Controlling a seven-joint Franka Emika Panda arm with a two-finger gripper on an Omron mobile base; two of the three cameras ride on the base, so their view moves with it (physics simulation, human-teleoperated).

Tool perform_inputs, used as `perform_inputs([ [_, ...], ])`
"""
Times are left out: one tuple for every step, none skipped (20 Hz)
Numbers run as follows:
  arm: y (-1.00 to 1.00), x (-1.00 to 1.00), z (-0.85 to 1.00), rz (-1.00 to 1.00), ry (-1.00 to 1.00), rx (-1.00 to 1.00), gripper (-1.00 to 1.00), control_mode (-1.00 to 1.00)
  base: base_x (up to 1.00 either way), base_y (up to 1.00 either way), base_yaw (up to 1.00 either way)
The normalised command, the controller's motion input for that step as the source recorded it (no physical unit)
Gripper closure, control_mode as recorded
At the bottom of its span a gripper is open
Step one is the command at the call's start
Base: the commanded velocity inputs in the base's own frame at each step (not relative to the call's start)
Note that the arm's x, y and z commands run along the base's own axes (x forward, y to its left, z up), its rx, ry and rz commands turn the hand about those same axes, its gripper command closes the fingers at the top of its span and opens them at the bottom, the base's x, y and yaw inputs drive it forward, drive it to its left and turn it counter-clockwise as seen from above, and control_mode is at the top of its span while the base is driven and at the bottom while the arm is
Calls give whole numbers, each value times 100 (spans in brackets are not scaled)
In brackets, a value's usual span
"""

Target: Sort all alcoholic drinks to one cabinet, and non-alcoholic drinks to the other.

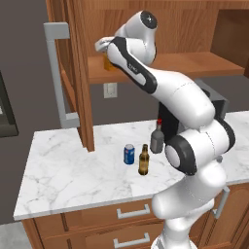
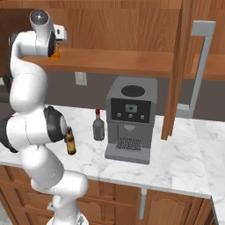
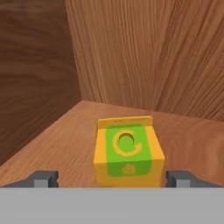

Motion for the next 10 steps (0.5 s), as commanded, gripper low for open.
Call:
perform_inputs([
  [0, -66, 0, 0, -6, 0, -100, -100, 0, 0, 0],
  [-5, -71, 0, 0, -7, 0, -100, -100, 0, 0, 0],
  [-8, -76, 0, 0, -7, 0, -100, -100, 0, 0, 0],
  [-11, -83, 0, 0, -9, 0, -100, -100, 0, 0, 0],
  [-16, -88, 0, 0, -10, 0, -100, -100, 0, 0, 0],
  [-20, -92, 0, 0, -11, 0, -100, -100, 0, 0, 0],
  [-23, -97, 0, 0, -13, 0, -100, -100, 0, 0, 0],
  [-25, -99, 0, 0, -14, 0, -100, -100, 0, 0, 0],
  [-30, -100, 0, 0, -16, 0, -100, -100, 0, 0, 0],
  [-33, -100, 0, 0, -17, 0, -100, -100, 0, 0, 0],
])
